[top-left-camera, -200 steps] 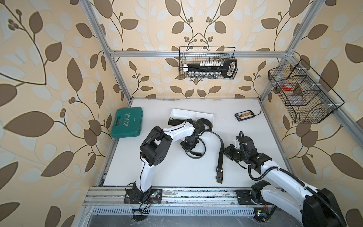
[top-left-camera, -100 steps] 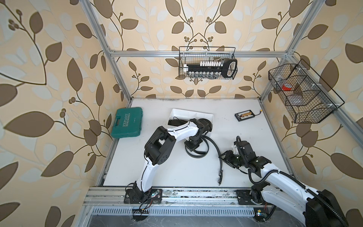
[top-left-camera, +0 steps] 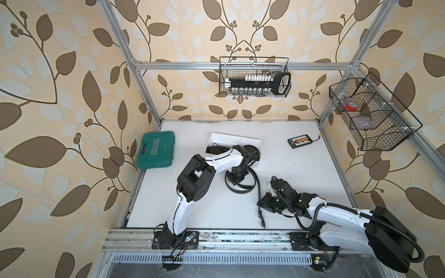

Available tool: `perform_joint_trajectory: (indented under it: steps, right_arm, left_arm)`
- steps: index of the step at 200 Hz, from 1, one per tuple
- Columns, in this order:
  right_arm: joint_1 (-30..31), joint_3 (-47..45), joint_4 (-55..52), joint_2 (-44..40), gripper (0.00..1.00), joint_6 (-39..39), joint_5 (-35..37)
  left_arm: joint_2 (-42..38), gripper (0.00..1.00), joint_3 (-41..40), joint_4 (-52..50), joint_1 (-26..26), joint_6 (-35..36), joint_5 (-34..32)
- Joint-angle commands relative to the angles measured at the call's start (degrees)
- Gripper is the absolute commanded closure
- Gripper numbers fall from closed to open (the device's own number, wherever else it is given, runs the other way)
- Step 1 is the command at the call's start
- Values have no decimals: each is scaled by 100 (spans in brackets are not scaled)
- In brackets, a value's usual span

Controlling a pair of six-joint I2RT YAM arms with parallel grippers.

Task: Place the belts into the storage roll
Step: Roll the belt at the center of the board.

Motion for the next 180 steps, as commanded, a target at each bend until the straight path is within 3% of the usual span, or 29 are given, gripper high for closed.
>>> perform_joint_trajectory:
  steps: [1, 34, 68, 105, 119, 137, 180]
  right_arm:
    - [166, 456, 304, 175, 80, 517, 433]
    - [165, 412, 291, 27, 76, 275, 393]
    - [184, 220, 18, 45, 55, -354, 29]
    - [336, 21, 1066, 529, 58, -492, -591]
    - [493, 376, 1377, 849, 55, -1032, -758]
    - [664, 904, 315, 753, 49, -2033, -168]
    - [569, 615, -804, -1089, 23, -3425, 1381]
  left_arm:
    - [-181, 100, -95, 34, 132, 197, 252]
    - [-474, 100, -220, 128, 158, 287, 138]
    - [-357, 100, -188, 122, 156, 406, 323]
    - [-389, 100, -200, 139, 160, 468, 388]
    - [-421, 100, -209, 139, 169, 529, 399]
    - [-447, 100, -252, 146, 176, 590, 513]
    - [-479, 100, -269, 39, 180, 769, 558]
